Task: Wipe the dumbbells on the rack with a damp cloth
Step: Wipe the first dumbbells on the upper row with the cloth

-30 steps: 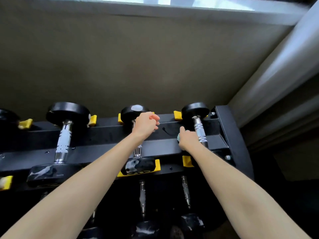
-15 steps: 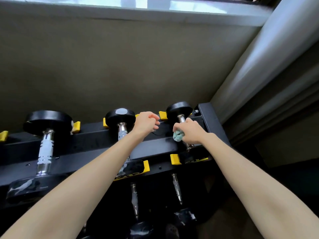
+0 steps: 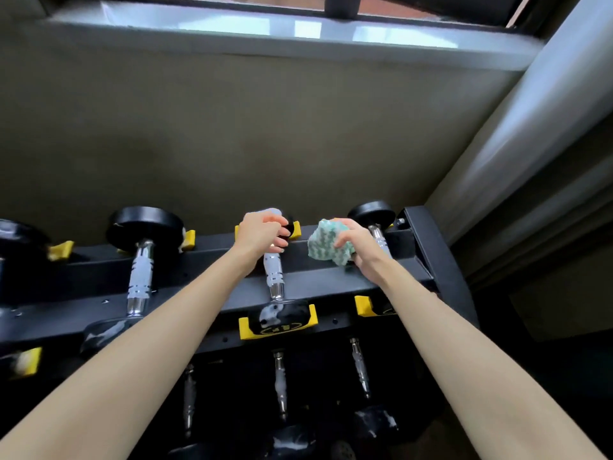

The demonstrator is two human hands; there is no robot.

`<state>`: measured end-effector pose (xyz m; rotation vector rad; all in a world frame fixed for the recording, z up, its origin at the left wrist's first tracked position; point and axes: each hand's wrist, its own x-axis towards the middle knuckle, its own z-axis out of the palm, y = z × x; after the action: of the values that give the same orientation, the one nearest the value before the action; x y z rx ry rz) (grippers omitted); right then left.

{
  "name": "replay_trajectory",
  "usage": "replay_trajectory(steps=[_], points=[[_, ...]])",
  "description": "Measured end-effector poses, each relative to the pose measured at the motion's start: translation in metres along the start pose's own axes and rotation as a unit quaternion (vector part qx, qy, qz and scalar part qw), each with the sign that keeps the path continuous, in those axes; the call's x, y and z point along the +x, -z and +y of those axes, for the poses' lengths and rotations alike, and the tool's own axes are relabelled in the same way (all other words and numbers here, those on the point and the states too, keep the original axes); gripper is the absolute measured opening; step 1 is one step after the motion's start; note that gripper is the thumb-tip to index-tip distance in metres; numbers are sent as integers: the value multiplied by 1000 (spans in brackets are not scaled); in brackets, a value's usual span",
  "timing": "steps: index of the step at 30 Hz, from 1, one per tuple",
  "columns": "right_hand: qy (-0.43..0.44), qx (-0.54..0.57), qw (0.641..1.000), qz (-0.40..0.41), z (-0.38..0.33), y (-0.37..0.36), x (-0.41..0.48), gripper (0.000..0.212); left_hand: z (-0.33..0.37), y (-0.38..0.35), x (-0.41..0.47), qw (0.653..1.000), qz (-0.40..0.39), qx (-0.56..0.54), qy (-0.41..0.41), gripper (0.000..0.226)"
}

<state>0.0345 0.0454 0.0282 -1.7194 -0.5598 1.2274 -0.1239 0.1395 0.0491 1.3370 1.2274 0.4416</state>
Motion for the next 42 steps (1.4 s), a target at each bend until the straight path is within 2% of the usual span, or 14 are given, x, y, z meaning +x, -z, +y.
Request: replay_trajectory(steps=[4,7,12,16,21,25,26,29,30,31,34,36,40,42], points=[[-11,59,998,35,19,-41,16,41,-33,41,4,996,76,5,43,28],[-26,83,995,52,31,-57,24,39,-57,50,8,992,95,0,82,25],[52,-12,999,-5,27,-84,30,47,-75,45,18,992,69,-18,107,24],[104,-108,988,-41,23,-90,37,43,-76,43,23,991,68,-30,111,22],[146,-307,928,-151,7,-95,48,28,-76,43,24,988,82,-48,123,25],[128,-396,883,-217,-4,-104,49,22,-83,49,19,983,109,-51,136,28],[114,-417,870,-239,-4,-107,47,24,-84,52,19,982,115,-49,139,27],[113,-512,805,-277,-1,-114,39,51,-87,56,16,980,126,-48,145,26],[114,-513,802,-284,1,-113,40,51,-87,56,14,980,128,-47,145,26],[110,-491,813,-292,1,-110,37,48,-87,55,12,980,131,-47,145,26],[57,-359,883,-296,5,-93,32,43,-86,52,5,979,131,-48,146,27],[16,-281,916,-286,12,-84,27,40,-86,49,1,979,131,-45,150,28],[-51,-117,962,-239,27,-74,13,53,-82,41,-6,978,126,-49,162,28],[-96,-27,968,-232,34,-69,6,52,-80,38,-11,976,115,-52,175,27]])
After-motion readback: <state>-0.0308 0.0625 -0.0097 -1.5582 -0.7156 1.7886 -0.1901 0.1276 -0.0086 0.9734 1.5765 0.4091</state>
